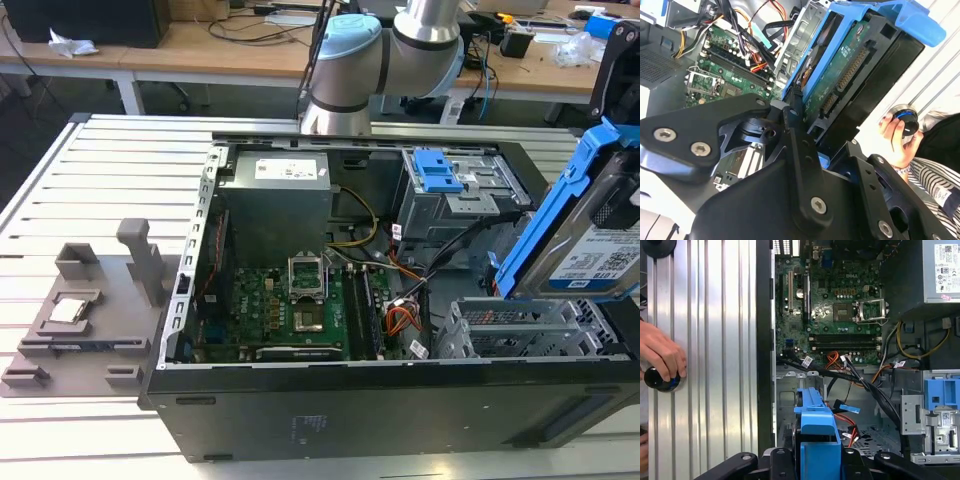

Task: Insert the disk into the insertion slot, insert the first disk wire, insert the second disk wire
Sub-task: 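Insert the disk into the insertion slot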

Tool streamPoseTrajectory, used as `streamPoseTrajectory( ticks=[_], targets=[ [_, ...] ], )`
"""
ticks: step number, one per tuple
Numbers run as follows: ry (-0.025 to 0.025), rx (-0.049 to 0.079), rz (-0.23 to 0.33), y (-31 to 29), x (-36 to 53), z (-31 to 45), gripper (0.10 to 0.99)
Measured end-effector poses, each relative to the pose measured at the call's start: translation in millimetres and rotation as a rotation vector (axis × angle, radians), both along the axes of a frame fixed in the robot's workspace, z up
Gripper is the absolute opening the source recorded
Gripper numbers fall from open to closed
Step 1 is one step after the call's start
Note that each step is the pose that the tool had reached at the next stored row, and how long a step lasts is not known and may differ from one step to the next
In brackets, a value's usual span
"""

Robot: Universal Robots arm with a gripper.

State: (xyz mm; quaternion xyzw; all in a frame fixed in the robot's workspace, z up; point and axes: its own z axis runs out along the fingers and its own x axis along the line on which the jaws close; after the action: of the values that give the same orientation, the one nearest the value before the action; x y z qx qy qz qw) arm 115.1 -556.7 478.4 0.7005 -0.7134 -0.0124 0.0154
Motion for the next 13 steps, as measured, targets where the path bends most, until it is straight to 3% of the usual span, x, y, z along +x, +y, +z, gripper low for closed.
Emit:
streamPoseTrajectory(
  ticks=[13],
  targets=[
    [0.0,0.0,0.0,0.0,0.0,-9.5,0.361]
  ],
)
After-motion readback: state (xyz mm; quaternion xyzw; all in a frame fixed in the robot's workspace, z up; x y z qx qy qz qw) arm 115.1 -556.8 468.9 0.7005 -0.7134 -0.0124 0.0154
